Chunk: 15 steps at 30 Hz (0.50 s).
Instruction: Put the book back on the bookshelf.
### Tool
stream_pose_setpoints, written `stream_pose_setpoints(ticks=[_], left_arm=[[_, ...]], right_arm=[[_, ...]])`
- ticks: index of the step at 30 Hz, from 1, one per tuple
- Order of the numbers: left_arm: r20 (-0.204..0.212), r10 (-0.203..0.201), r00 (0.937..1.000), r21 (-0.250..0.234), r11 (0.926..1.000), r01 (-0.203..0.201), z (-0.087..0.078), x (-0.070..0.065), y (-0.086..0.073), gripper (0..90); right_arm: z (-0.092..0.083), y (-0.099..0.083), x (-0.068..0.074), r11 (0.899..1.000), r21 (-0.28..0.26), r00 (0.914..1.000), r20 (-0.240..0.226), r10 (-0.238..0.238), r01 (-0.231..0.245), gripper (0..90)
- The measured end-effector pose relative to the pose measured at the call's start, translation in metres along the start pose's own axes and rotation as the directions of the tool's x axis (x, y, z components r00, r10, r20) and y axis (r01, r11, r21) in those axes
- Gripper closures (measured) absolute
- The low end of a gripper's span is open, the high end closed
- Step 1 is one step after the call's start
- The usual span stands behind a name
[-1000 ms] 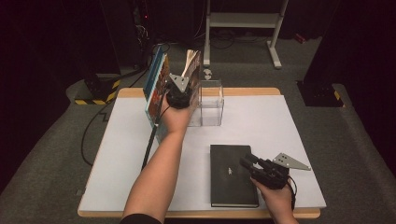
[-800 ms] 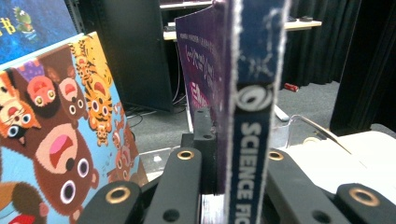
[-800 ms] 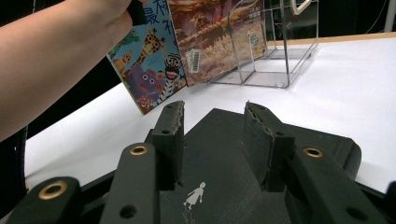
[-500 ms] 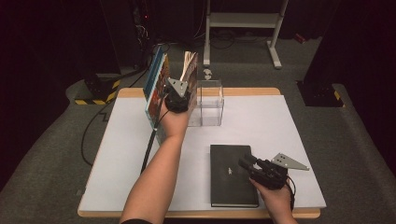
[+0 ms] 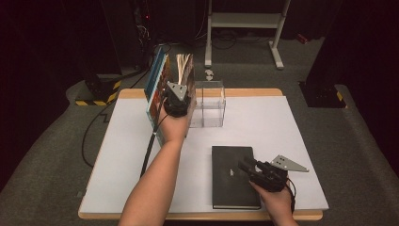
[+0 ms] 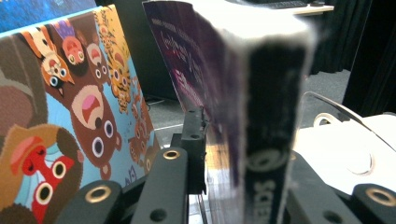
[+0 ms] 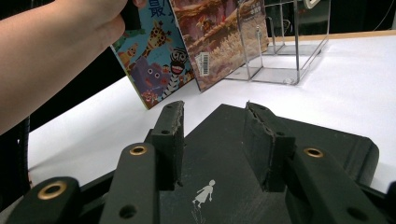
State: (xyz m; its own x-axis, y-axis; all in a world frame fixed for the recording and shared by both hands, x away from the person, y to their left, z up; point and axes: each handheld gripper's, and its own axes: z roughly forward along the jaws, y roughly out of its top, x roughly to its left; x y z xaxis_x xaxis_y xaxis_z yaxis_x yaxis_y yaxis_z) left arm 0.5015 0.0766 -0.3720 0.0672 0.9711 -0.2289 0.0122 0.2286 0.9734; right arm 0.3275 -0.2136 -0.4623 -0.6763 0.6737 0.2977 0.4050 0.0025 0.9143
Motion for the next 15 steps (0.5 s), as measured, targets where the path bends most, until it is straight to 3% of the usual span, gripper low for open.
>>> stream_pose_setpoints(ticks=[6, 15], left_arm=[[-0.006, 0.015, 0.9999, 0.0, 0.9999, -0.015, -0.0013, -0.0016, -0.0044, 71.4], [-0.004, -0.008, 1.0, 0.005, 1.0, 0.008, -0.0036, 0.0005, -0.0031, 69.8]], right_arm=[[0.0, -0.0001, -0.0001, 1.0, 0.0, 1.0, -0.001, 0.0, 0.0, 58.0], [0.0015, -0.0005, 0.0006, 1.0, 0.004, 1.0, -0.003, -0.004, 0.004, 57.9]])
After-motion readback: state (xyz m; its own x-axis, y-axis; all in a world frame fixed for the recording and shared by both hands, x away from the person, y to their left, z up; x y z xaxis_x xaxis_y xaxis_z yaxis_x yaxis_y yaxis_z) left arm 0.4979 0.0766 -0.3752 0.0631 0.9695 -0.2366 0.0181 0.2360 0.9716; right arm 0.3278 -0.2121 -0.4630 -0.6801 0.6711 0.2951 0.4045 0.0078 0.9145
